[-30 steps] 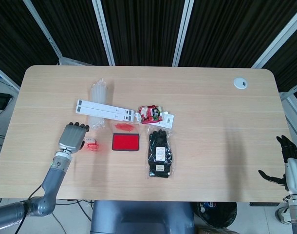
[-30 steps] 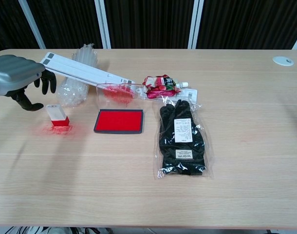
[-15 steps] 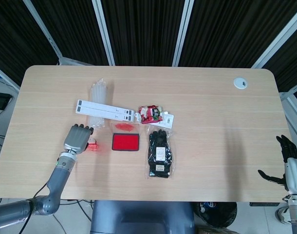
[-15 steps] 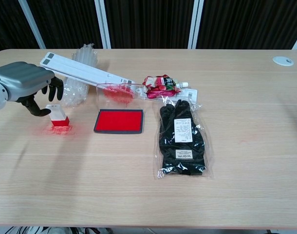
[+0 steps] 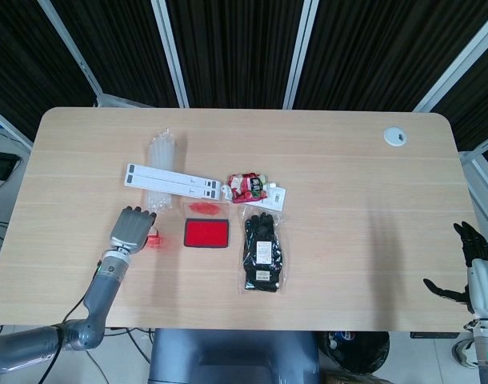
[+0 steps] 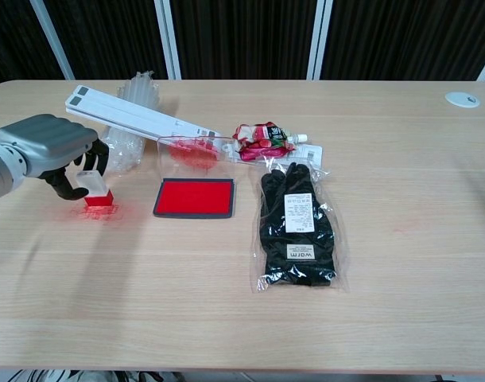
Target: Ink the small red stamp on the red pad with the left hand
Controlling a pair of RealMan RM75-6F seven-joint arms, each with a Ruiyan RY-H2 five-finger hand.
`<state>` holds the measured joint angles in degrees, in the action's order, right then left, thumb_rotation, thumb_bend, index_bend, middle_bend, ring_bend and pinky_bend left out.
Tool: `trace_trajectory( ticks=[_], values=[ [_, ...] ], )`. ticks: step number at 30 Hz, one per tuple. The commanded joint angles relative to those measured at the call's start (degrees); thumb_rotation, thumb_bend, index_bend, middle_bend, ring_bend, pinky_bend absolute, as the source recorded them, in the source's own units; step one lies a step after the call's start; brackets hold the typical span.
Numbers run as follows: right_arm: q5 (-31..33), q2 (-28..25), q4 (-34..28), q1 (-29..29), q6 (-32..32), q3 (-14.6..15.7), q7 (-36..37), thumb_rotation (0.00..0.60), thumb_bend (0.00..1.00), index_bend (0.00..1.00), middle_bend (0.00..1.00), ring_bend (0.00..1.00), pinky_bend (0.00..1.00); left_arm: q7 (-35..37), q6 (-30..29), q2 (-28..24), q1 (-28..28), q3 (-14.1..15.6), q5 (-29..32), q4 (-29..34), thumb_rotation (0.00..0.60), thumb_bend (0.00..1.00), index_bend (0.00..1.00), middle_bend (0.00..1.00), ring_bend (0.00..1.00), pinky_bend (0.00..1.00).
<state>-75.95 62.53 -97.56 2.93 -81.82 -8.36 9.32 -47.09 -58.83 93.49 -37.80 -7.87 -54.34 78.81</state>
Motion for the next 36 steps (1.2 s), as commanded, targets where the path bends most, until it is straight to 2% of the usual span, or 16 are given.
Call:
trace_trajectory(
  ticks=[1, 28, 36],
  values=[
    [0.0, 0.0, 0.0, 0.0, 0.0, 0.0, 0.0, 0.6, 0.11, 0.0, 0.0, 0.0, 0.2, -0.1, -0.1, 0.2, -0.1, 0.2, 0.1, -0.2, 0.6, 0.3, 0.46, 0.47, 0.36, 0.44],
    [0.1, 0.0, -0.4, 0.0, -0.2, -0.1, -0.3, 0.6, 0.11, 0.0, 0.0, 0.0, 0.2, -0.3, 0.1, 1.3, -1.4, 1.6, 1.6, -2.3, 0.6, 0.35, 0.48, 0.49, 0.36, 0.44],
    [0.1, 0.0, -0.1, -0.1, -0.1, 0.0, -0.1, 0.6, 0.11, 0.0, 0.0, 0.0, 0.2, -0.1, -0.2, 1.3, -1.6, 1.8, 1.5, -2.3, 0.6, 0.4, 0.53, 0.54, 0.41, 0.49]
  ],
)
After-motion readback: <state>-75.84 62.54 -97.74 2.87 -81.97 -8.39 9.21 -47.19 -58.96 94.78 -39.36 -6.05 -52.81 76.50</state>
